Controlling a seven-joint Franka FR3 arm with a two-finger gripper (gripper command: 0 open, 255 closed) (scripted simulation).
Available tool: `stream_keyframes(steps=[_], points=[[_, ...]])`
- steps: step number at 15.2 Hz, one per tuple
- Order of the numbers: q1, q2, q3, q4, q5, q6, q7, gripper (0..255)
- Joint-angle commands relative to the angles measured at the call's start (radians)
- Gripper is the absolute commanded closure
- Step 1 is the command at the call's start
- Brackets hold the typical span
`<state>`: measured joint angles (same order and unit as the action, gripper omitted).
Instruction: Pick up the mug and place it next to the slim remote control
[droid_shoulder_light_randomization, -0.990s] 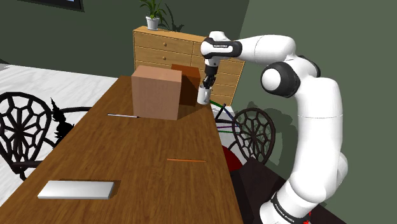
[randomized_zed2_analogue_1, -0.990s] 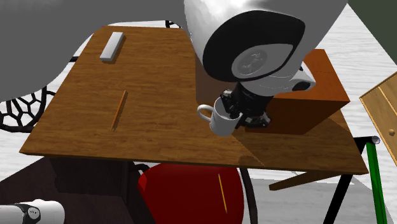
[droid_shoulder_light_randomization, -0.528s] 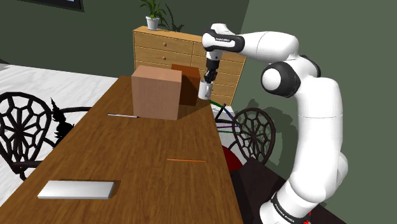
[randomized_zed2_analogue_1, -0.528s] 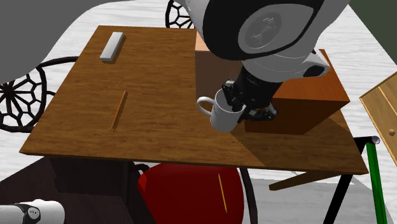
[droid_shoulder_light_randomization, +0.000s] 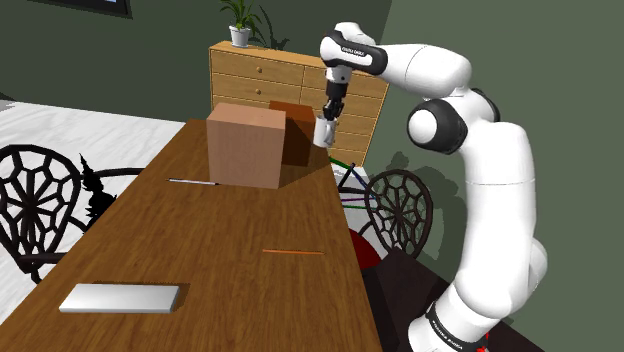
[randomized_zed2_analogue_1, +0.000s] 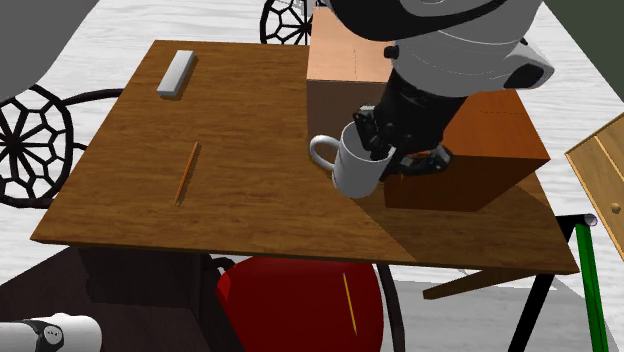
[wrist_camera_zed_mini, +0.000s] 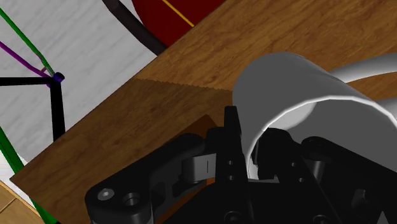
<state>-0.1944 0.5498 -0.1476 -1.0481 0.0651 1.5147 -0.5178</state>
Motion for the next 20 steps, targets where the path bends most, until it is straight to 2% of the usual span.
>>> stream_keyframes(steps=[1, 5, 9, 14, 20], points=[[0.018, -0.04, 0.002, -0.056, -0.005, 0.016, 0.017, 255], [0.085, -0.178, 0.017, -0.266, -0.023, 0.089, 0.087, 255], [0.143, -0.285, 0.041, -0.419, -0.036, 0.136, 0.164, 255], [0.209, -0.39, 0.08, -0.561, -0.045, 0.175, 0.267, 255], [0.282, -0.482, 0.137, -0.68, -0.044, 0.204, 0.396, 255]])
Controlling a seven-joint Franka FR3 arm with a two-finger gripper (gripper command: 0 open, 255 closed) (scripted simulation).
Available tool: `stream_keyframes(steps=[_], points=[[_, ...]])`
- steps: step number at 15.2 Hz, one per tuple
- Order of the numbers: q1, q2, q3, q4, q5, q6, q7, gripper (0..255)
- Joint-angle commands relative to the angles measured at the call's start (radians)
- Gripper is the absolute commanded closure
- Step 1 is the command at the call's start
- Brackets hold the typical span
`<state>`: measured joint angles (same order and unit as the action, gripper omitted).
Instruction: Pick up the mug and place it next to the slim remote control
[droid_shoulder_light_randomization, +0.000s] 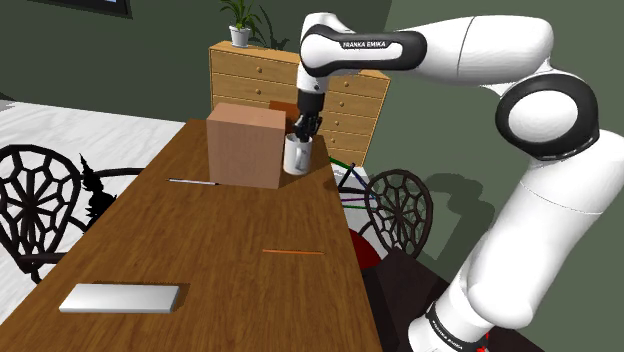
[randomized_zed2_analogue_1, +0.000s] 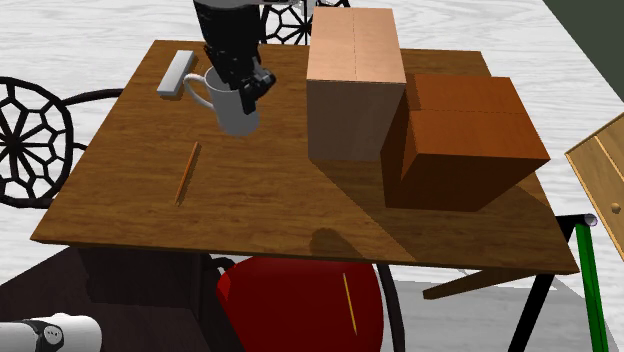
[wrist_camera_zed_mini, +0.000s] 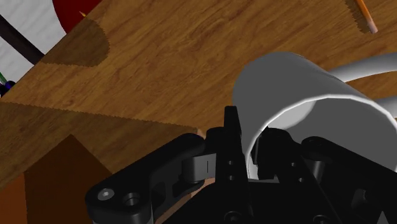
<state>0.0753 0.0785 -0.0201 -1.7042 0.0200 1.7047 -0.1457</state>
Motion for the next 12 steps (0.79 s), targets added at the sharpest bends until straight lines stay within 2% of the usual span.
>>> stream_keyframes(steps=[1, 12], points=[[0.024, -0.022, 0.02, -0.039, 0.002, 0.018, 0.045, 255], [0.152, -0.091, 0.145, -0.124, 0.022, 0.042, 0.293, 255]])
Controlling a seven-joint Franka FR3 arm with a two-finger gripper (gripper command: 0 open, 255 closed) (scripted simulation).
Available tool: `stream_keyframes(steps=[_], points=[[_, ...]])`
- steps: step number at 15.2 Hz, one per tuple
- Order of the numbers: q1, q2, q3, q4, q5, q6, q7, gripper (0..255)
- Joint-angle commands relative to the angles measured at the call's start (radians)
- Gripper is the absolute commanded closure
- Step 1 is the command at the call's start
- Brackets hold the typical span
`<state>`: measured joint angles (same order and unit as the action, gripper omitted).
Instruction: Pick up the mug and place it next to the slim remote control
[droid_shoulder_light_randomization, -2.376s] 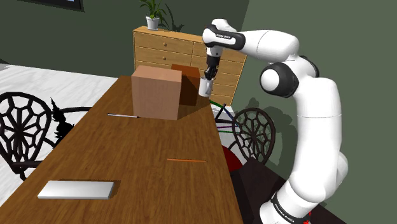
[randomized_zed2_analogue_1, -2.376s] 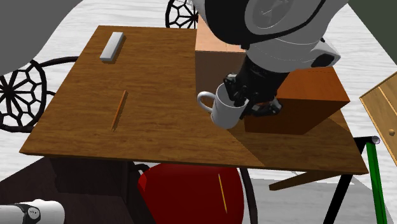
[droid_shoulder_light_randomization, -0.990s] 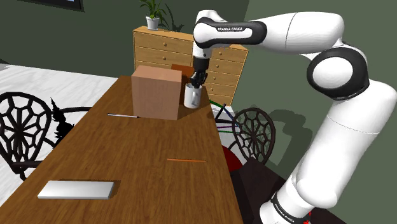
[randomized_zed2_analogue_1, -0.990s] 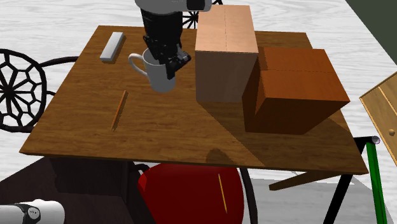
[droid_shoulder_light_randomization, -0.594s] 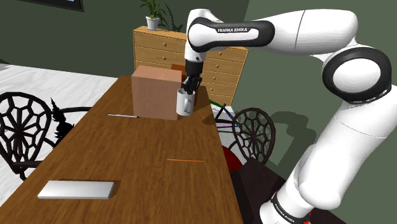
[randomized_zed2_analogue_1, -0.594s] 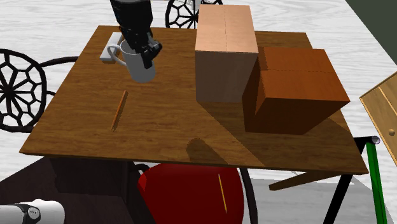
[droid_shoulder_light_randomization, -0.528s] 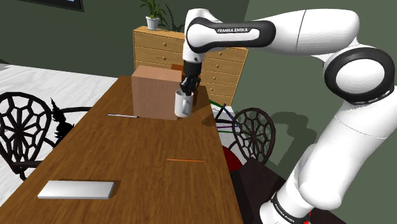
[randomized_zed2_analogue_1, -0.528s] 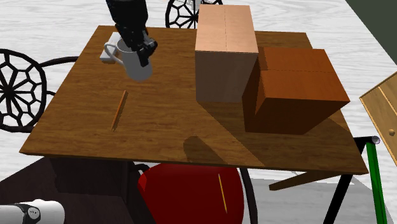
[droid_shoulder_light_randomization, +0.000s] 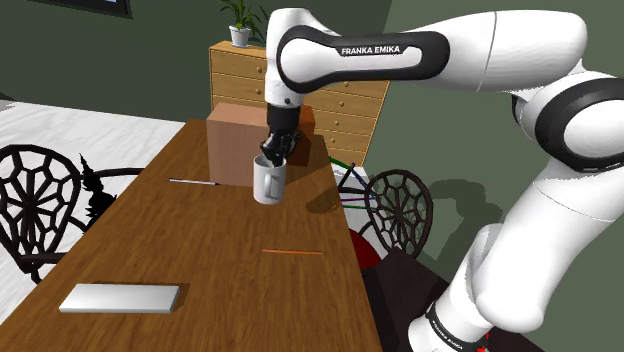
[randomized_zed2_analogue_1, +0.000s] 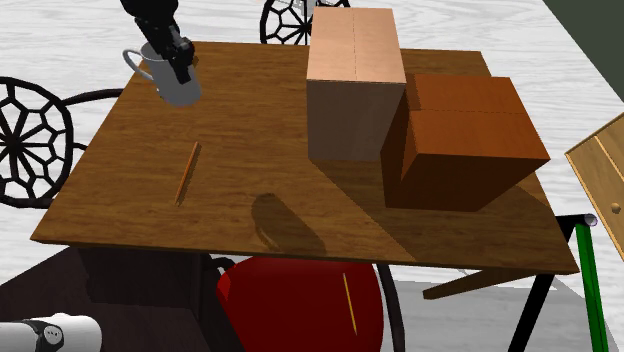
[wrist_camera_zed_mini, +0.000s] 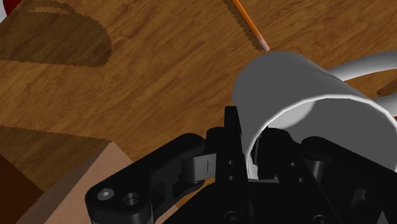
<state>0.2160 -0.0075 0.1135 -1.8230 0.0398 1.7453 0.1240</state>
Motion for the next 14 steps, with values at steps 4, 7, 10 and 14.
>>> stream_keyframes(steps=[4, 7, 10, 14], points=[[0.058, -0.001, 0.059, -0.001, 0.009, 0.005, 0.117, 255], [0.093, 0.012, 0.095, 0.015, 0.011, 0.006, 0.188, 255], [0.129, 0.035, 0.13, 0.041, 0.01, 0.005, 0.26, 255], [0.161, 0.062, 0.16, 0.046, 0.005, 0.03, 0.321, 255]])
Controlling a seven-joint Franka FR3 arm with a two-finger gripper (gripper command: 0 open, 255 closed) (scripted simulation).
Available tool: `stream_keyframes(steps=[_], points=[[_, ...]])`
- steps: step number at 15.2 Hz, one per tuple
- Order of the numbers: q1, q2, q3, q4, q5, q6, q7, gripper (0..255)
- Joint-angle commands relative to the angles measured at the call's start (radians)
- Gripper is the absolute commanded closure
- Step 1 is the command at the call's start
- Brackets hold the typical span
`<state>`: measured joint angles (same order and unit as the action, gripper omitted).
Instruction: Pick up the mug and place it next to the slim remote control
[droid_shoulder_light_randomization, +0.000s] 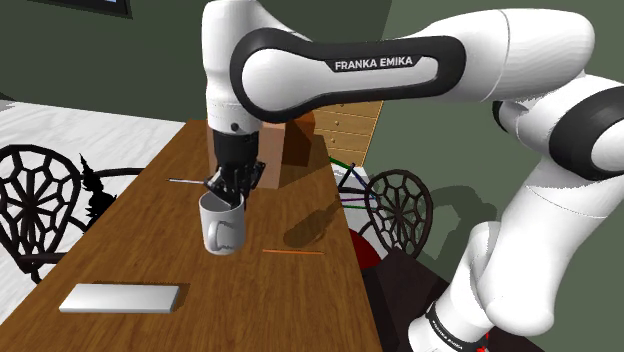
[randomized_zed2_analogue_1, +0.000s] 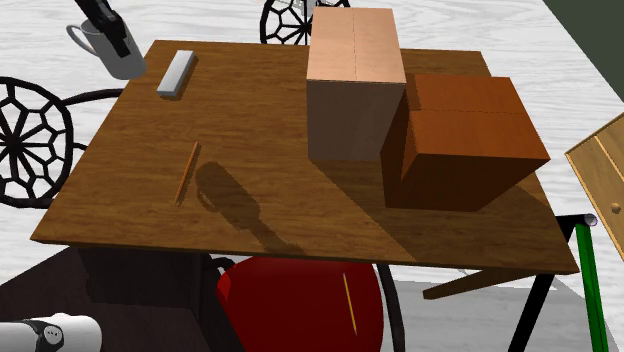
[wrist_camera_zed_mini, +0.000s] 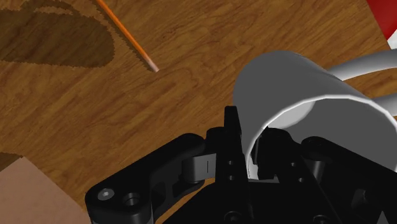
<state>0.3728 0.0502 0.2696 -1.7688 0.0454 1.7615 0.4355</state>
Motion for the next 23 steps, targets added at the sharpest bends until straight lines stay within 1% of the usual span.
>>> stream_keyframes(steps=[1, 12, 23], points=[[0.004, 0.005, 0.004, -0.02, -0.001, 0.027, 0.009, 255], [0.006, 0.03, 0.004, -0.14, -0.006, 0.17, 0.006, 255], [0.009, 0.08, 0.004, -0.231, -0.018, 0.309, 0.01, 255]])
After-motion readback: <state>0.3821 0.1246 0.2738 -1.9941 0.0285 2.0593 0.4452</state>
